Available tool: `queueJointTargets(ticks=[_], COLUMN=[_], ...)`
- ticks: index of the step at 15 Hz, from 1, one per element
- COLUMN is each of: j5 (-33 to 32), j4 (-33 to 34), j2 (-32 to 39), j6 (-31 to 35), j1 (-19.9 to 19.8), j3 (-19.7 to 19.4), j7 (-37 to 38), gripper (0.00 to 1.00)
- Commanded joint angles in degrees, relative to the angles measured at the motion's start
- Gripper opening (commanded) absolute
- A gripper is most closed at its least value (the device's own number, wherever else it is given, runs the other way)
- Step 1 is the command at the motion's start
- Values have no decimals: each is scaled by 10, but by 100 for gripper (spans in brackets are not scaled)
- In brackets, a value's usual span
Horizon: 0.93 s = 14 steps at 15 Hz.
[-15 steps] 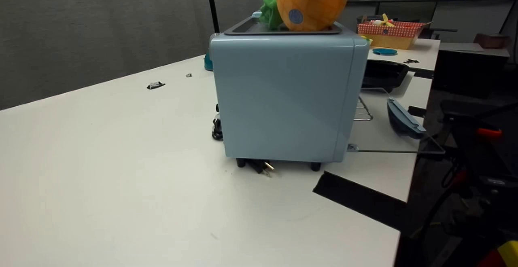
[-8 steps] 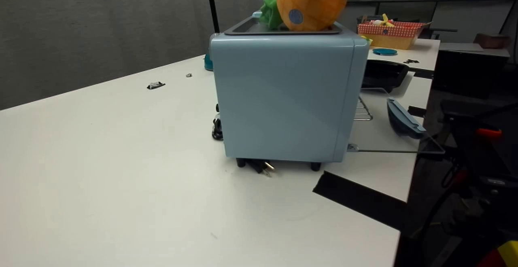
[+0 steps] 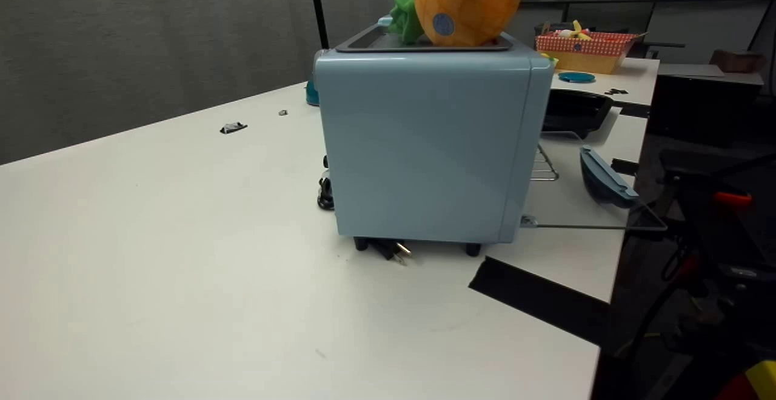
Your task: Press the button atop the oven, flip the switch on the front of the oven, push in the oven rack, flip the switch again, and then close the oven door
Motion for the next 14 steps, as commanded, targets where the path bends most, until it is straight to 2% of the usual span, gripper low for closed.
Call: queueJointTargets(ticks=[1,5,9,10,11,13,14], j5=[19,42,83,91,99,108,110], j4=[0,-17,-63,-74,-90,-118,-130], j2=[-37,-83,-137,-148,-162,-186,-195], j6=[-23,-35,-25,-22,-18,-11,-9], j1=[-7,-9,-9,-8,-8,-5,-4], j3=[6,11,13,13,12,10,9], j7=[-43,-99,-180,-198,-221,-258,-271], gripper=[0,0,0,6,27,31,38])
